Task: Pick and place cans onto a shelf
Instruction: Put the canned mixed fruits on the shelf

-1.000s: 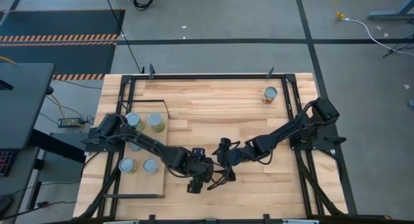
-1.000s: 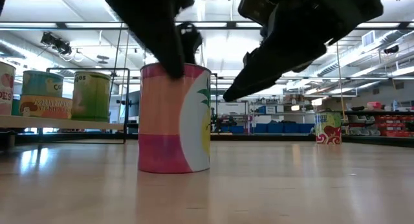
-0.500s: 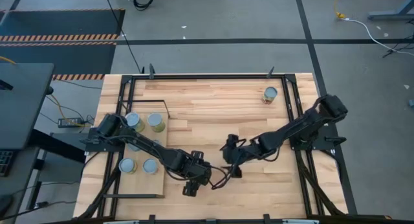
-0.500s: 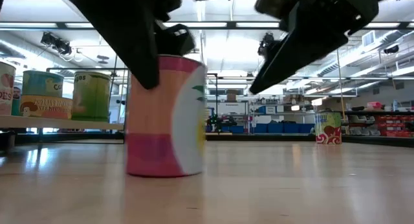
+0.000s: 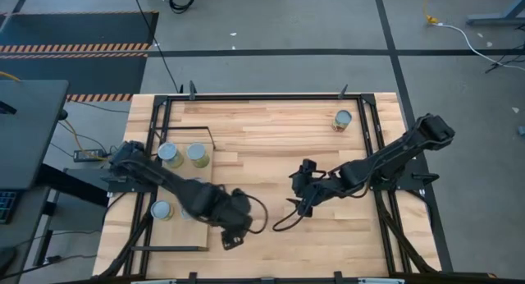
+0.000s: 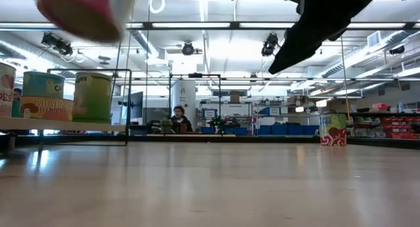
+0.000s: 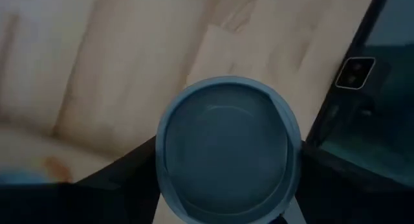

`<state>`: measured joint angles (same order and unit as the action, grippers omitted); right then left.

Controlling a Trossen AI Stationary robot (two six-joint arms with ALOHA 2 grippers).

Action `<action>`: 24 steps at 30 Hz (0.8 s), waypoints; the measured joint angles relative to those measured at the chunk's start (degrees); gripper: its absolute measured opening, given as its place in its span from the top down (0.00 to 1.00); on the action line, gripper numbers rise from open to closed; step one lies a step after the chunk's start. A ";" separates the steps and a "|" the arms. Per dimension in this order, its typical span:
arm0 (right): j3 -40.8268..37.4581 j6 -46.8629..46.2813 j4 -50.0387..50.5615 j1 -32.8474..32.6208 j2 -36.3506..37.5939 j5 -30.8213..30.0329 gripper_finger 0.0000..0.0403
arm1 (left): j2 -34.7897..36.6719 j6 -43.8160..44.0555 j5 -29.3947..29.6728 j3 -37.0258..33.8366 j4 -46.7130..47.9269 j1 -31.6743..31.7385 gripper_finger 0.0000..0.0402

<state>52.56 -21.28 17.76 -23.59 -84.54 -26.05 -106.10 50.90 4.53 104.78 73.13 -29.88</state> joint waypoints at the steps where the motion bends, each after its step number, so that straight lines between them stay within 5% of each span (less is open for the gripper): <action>1: -0.26 0.00 0.10 -0.21 -0.10 0.01 0.07 | 0.39 2.71 1.00 1.06 1.89 -0.98 0.29; 7: -0.95 0.20 0.14 -1.49 -0.12 0.18 0.07 | 4.48 23.67 7.09 2.11 16.80 -8.17 0.29; 15: -0.95 0.42 -2.19 -1.80 -0.12 0.20 0.07 | 12.12 44.55 13.84 -4.45 16.83 -15.32 0.29; 18: -0.95 0.42 -2.40 -1.80 -0.14 0.61 0.07 | 14.75 49.67 11.98 -9.98 16.86 -17.16 0.29; 24: -0.95 0.39 -2.68 -1.90 -0.14 1.81 0.07 | 19.61 61.31 -0.63 -18.75 16.91 -20.48 0.29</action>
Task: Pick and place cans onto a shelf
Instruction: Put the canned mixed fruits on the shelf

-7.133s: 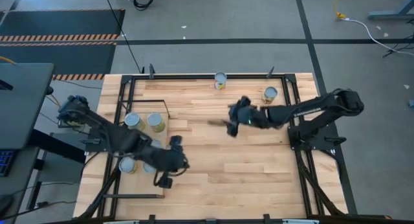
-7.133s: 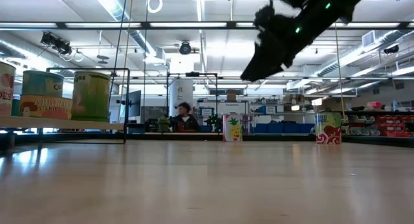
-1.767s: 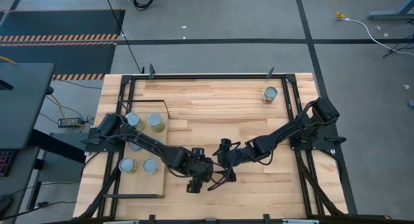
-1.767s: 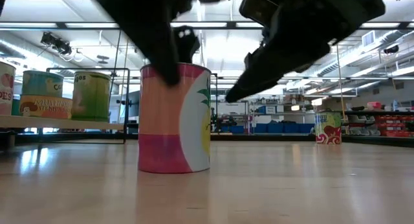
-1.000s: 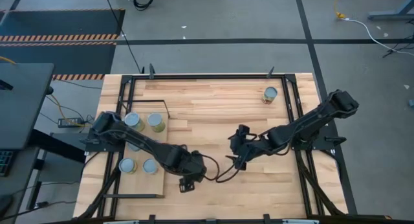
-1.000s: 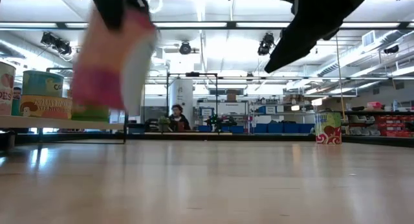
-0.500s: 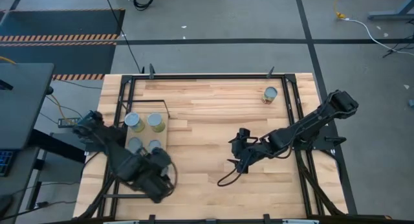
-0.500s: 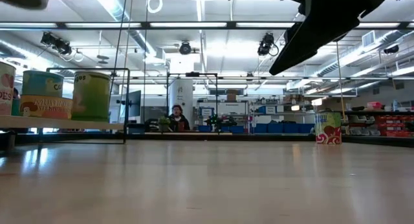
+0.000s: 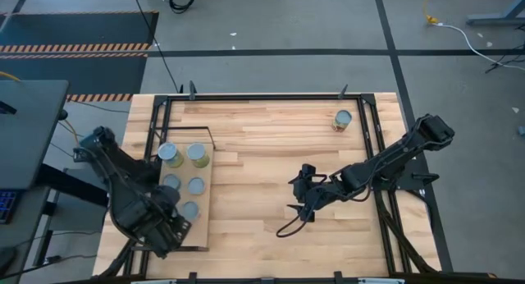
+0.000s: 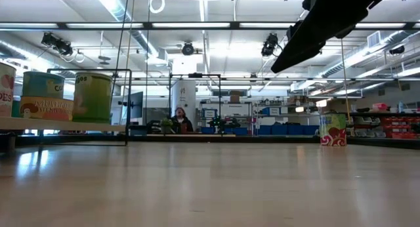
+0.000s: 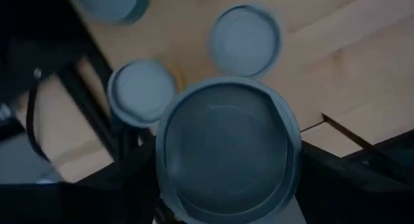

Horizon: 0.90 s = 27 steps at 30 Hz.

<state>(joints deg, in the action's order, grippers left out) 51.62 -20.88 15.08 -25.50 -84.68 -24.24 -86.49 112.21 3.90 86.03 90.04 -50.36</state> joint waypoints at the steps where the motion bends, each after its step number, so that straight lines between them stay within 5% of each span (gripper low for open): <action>1: 0.00 0.00 -0.08 0.00 0.00 0.08 0.07 | 0.75 1.84 -0.55 -0.65 0.01 -0.64 0.29; 13: 0.00 0.00 0.01 -0.30 -0.02 1.61 0.07 | 2.61 11.91 -4.19 -6.59 -2.45 -10.02 0.29; 27: 0.00 -0.59 -0.01 -0.26 -0.02 1.81 0.07 | 2.54 10.46 -6.75 -17.28 -15.71 -11.02 0.29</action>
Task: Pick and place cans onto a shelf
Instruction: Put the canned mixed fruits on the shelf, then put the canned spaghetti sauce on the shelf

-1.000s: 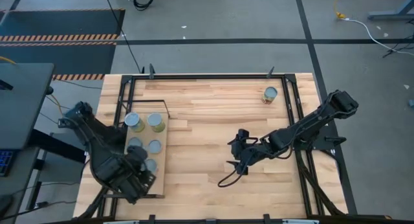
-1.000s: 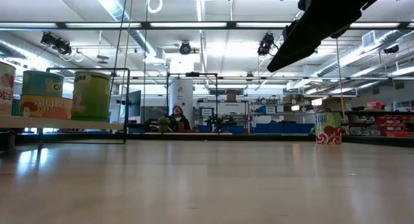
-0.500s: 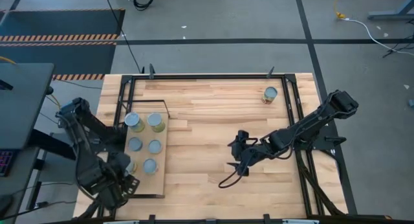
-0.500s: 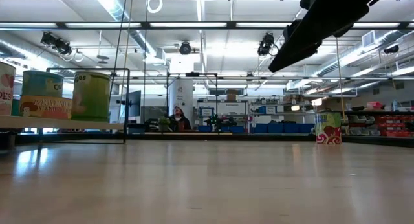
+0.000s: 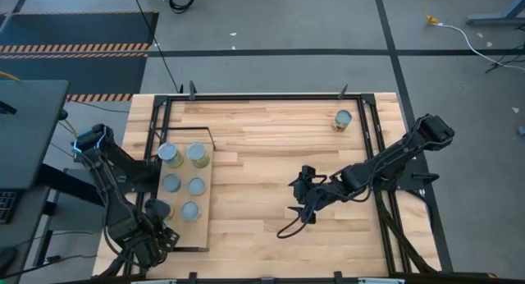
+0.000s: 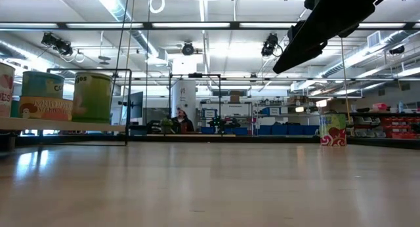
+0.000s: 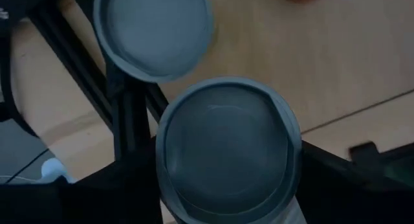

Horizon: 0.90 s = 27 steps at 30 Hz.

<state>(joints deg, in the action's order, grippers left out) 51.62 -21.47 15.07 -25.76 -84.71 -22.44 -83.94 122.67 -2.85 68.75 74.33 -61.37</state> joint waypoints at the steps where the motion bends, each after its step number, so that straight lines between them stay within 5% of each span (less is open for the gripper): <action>1: 0.00 0.00 0.00 0.00 0.00 0.00 0.07 | 0.02 -0.15 -0.02 -0.75 -0.66 0.03 0.29; 11: 0.00 -0.48 0.01 0.00 -0.02 0.02 0.07 | 0.81 -2.03 0.41 -1.92 -2.25 0.01 0.28; 20: 0.00 -0.48 0.02 0.00 -0.02 0.02 0.07 | 0.98 -1.77 -2.35 -1.94 -2.01 0.03 0.13; 27: 0.00 -0.48 0.04 0.00 -0.02 0.02 0.07 | 0.96 -1.96 -2.83 -1.94 -2.57 0.07 0.13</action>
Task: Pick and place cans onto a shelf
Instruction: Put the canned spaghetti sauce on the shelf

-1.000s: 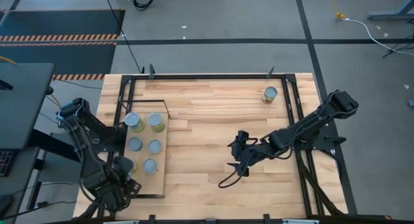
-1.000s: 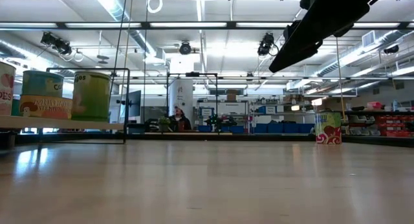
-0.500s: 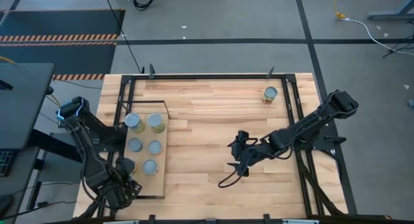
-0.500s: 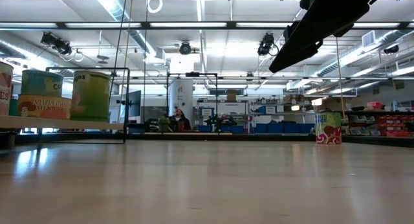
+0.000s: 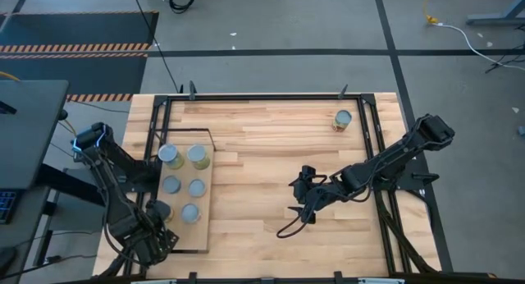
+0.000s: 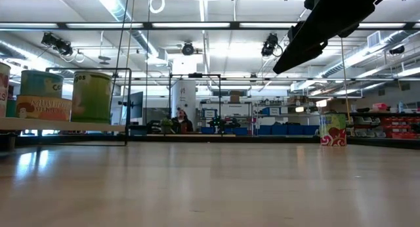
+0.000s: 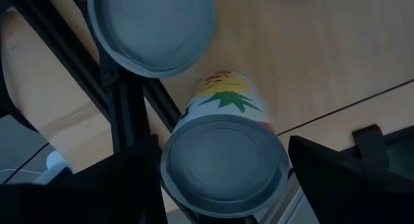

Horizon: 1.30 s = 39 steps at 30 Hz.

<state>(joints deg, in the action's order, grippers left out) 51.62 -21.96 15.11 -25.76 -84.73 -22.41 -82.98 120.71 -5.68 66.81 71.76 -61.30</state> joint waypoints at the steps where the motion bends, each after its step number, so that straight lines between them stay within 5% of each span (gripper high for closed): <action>1: 0.00 0.00 -0.02 0.00 0.00 0.00 0.07 | 0.00 -0.35 -0.22 -0.02 -0.40 0.00 0.13; 18: 0.00 0.00 0.02 0.00 0.00 0.02 0.07 | 5.05 -3.09 -0.64 -0.11 1.48 3.00 0.13; 23: 0.00 0.15 0.15 0.00 0.00 -0.09 0.07 | 7.90 -4.04 4.12 -0.07 3.72 4.85 0.15; 29: 0.00 1.11 2.57 0.02 1.63 -6.92 0.07 | 8.90 -13.13 9.55 -0.07 4.59 9.67 0.31; 39: 0.00 2.80 12.72 2.34 12.57 -19.64 0.07 | 8.90 -47.04 20.86 -0.07 -1.82 25.64 0.71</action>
<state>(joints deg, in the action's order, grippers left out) 51.62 -19.16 27.83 -23.42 -72.16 -42.06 -74.08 73.67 15.18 66.74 69.94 -35.65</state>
